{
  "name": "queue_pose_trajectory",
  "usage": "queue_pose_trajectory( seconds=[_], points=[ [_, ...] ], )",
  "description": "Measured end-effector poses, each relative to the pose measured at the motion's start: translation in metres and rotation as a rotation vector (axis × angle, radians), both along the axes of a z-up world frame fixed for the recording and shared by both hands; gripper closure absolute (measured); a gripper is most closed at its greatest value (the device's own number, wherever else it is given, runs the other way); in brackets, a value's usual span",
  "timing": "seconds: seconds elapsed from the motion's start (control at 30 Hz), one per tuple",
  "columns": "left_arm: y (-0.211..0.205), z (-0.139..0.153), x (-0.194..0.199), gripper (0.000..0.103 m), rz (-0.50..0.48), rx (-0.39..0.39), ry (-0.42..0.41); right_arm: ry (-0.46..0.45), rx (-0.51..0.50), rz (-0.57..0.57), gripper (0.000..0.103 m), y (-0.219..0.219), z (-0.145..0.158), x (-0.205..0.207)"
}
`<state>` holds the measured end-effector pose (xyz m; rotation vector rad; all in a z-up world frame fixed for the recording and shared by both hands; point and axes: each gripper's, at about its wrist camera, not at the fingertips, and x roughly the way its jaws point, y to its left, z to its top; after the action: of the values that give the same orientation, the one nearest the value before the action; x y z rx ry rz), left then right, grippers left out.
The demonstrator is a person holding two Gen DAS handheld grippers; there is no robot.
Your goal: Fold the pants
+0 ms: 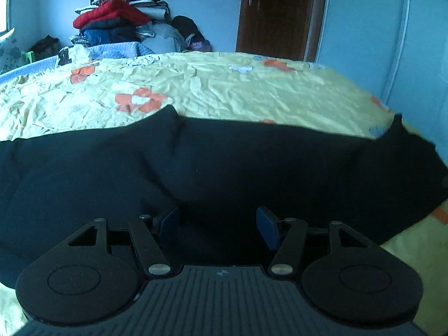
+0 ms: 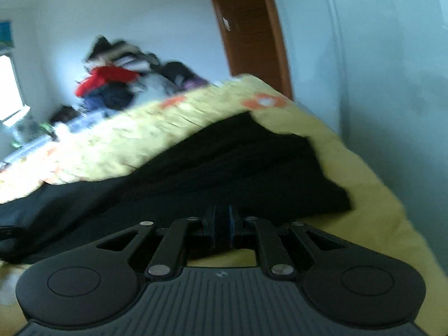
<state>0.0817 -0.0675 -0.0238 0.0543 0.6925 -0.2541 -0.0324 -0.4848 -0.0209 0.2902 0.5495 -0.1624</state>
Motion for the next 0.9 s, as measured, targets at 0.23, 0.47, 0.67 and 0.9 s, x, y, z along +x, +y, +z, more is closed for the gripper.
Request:
queue_pose_trajectory(
  seconds=[0.23,0.47,0.67,0.9],
  points=[
    [-0.008,-0.005,-0.004,0.03,-0.016,0.033,-0.059,-0.012,-0.172,-0.356,0.083,-0.034,0.018,-0.011],
    [-0.012,-0.008,-0.006,0.024,-0.013,0.046,-0.087,0.074,0.005,-0.074,0.03,-0.022,0.005,0.037],
    [-0.01,-0.01,-0.002,0.012,-0.025,0.016,-0.06,0.082,-0.214,-0.214,0.0,0.003,0.053,0.08],
    [-0.008,-0.012,-0.001,0.005,-0.039,-0.003,-0.05,0.094,0.145,-0.15,0.0,0.009,0.078,0.161]
  ],
)
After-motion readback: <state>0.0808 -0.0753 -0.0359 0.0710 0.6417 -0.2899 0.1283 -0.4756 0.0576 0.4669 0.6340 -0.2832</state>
